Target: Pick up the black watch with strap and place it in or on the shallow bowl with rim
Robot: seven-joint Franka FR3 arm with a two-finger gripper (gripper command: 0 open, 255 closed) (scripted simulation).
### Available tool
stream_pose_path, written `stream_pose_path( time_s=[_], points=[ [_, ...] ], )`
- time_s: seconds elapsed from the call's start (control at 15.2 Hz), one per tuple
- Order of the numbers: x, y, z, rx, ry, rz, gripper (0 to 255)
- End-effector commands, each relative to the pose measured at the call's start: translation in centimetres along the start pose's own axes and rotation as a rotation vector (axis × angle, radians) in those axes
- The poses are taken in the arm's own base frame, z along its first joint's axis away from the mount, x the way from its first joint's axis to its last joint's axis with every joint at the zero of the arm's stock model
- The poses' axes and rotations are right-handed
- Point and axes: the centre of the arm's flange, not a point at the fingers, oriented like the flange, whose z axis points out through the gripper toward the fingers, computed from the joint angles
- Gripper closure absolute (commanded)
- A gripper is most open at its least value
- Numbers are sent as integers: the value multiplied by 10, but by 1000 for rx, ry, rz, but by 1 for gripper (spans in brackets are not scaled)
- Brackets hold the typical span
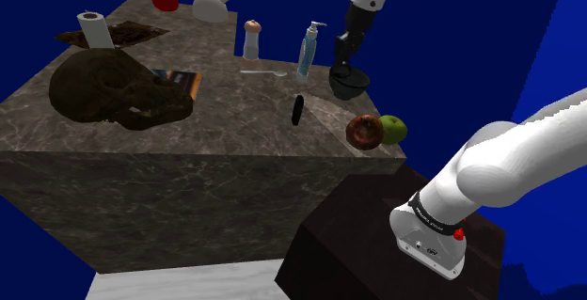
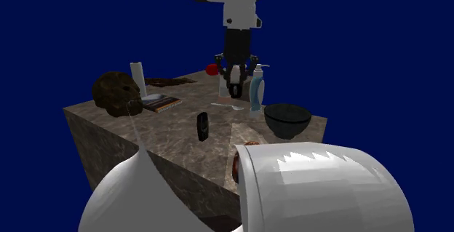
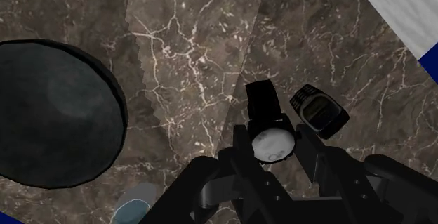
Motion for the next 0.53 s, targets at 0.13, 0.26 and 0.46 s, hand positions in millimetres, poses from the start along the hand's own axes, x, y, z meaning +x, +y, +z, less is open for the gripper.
stream_pose_path(
  time_s=[0.13,0.26,0.46],
  points=[
    [7,50,-5,0,0,-1,255],
    [12,76,-7,0,0,-1,255],
    [20,114,-11,0,0,-1,255]
  ],
)
